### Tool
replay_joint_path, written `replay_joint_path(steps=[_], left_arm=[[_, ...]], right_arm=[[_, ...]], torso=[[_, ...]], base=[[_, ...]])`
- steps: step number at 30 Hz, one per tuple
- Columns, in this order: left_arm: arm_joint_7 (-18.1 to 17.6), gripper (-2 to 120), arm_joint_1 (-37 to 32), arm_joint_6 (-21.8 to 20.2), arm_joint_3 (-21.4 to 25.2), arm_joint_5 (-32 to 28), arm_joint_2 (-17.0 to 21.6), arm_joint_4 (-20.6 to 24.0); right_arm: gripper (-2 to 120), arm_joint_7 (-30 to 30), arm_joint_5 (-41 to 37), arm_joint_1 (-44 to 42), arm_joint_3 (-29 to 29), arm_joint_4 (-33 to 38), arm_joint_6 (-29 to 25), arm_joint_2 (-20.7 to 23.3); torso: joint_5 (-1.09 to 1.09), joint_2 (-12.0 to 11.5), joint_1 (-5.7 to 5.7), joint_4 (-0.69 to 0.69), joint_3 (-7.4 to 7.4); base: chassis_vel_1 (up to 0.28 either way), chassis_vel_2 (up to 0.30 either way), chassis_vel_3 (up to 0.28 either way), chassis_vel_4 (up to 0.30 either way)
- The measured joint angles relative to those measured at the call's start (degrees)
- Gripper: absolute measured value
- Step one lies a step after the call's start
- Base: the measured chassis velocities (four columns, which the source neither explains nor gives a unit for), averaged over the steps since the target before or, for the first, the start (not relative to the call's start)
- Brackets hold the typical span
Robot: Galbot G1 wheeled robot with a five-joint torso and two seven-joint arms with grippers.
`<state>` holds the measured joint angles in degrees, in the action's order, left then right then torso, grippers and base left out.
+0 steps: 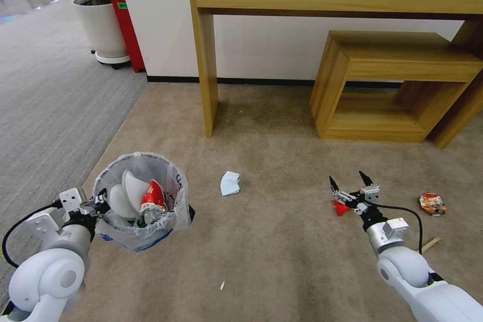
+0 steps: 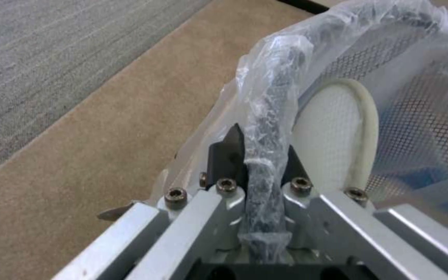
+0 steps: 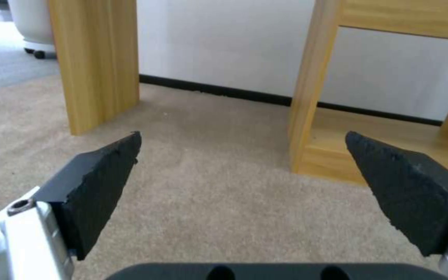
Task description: Pick up the trash bin and place the garbage on the floor into it.
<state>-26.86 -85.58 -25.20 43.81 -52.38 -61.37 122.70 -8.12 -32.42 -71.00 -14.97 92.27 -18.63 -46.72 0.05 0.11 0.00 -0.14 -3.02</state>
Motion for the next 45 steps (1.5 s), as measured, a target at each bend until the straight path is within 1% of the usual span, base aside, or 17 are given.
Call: replay_joint_path(steps=[10, 25, 37, 45], left_arm=[[0.17, 2, 0.24, 0.17, -0.55, 0.38, -0.07, -0.39], [0.31, 2, 0.56, 0.53, -1.46, 0.8, -0.39, -0.67], [0.35, 2, 0.84, 0.61, -1.7, 0.86, -0.49, -1.15], [0.37, 2, 1.02, 0.69, -2.14, 1.01, -0.53, -1.5]], right_arm=[[100, -0.65, 0.4, 0.29, 0.19, -0.1, 0.58, 0.0], [100, -0.57, 0.28, 1.61, 2.08, -0.24, 0.11, -0.48], [100, -0.54, -0.09, 3.17, 3.73, -0.67, 0.66, -0.89], [100, -0.57, -0.19, 3.51, 4.46, -0.92, 0.45, -1.32]], torso=[[0.0, 0.0, 0.0, 0.0, 0.01], [0.0, 0.0, 0.0, 0.01, 0.0], [0.0, 0.01, 0.0, 0.0, 0.0], [0.0, 0.01, 0.0, 0.0, 0.0]], base=[[-0.023, 0.022, 0.022, -0.028], [-0.097, 0.11, 0.103, -0.097], [-0.02, 0.011, 0.013, -0.014], [-0.043, 0.069, 0.057, -0.052]])
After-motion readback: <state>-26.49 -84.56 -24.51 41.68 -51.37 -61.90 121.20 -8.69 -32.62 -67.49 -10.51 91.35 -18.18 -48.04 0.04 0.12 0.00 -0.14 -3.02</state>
